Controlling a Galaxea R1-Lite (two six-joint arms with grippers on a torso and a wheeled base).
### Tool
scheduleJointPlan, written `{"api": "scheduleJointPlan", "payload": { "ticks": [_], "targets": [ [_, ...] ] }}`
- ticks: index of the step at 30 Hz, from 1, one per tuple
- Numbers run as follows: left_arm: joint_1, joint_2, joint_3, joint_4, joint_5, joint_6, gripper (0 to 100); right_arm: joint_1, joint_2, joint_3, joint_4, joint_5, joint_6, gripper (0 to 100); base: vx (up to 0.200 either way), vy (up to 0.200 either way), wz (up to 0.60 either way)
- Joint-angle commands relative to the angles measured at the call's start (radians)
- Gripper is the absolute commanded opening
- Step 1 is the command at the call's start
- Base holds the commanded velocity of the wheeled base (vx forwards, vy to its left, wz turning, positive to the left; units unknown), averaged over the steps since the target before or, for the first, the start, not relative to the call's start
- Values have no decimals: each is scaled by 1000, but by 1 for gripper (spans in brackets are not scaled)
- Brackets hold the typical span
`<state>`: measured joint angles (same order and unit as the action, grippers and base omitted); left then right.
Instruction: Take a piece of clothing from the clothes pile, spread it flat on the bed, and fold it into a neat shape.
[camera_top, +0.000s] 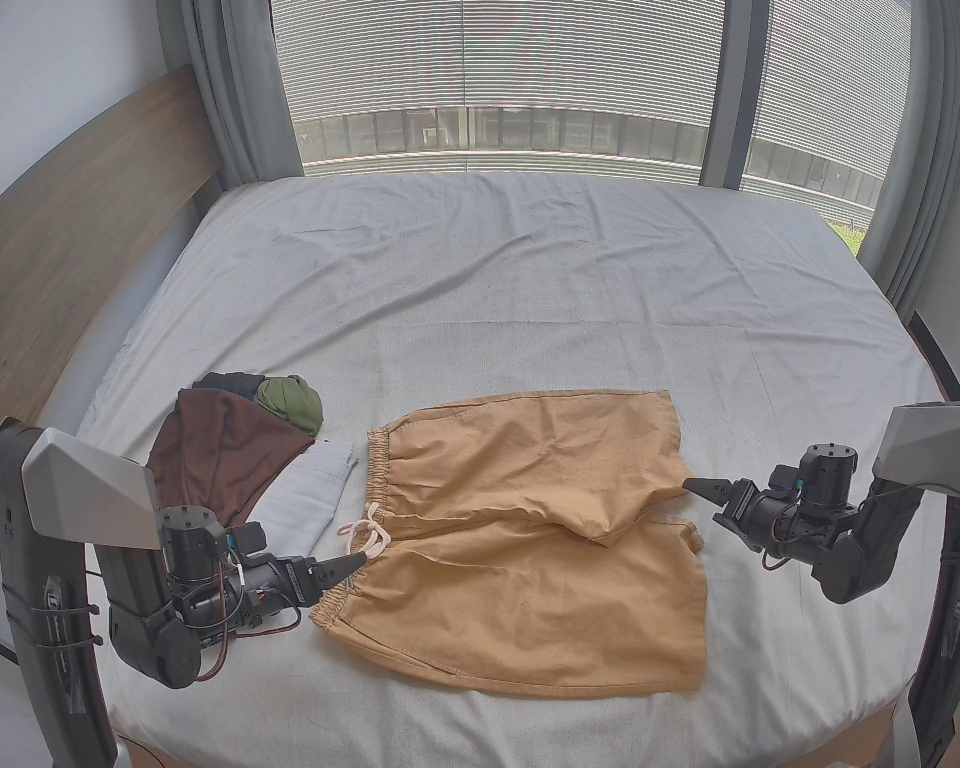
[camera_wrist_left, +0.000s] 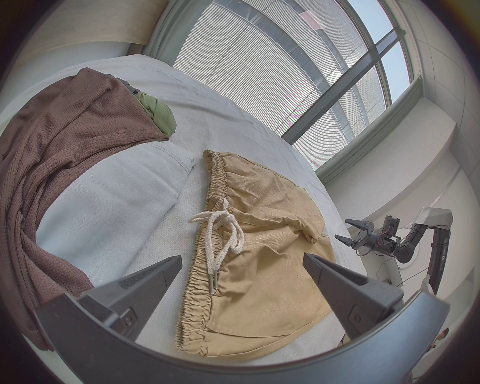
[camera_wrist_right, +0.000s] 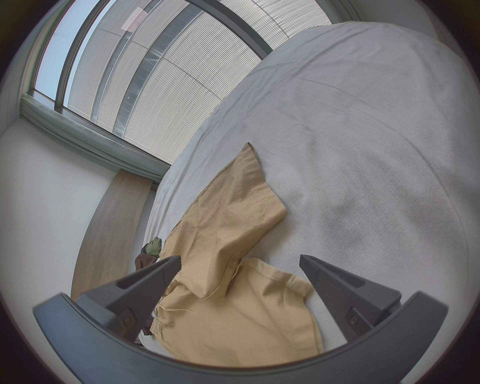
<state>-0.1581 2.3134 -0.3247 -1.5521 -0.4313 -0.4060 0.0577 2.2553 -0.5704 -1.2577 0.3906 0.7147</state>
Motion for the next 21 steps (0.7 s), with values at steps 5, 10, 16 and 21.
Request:
{"api": "scheduleJointPlan", "payload": {
  "ticks": [5, 10, 16, 21],
  "targets": [
    [2, 3, -1, 0, 0, -1, 100, -10, 7, 7, 1, 1, -21, 100, 0, 0, 0],
    [3, 3, -1, 0, 0, -1, 100, -15, 61, 9, 0, 1, -52, 100, 0, 0, 0],
    [5, 8, -2, 0, 0, -1, 100, -13, 109, 7, 0, 1, -57, 100, 0, 0, 0],
    [3, 8, -2, 0, 0, -1, 100, -13, 139, -2, -11, -1, -58, 100, 0, 0, 0]
  ]
}}
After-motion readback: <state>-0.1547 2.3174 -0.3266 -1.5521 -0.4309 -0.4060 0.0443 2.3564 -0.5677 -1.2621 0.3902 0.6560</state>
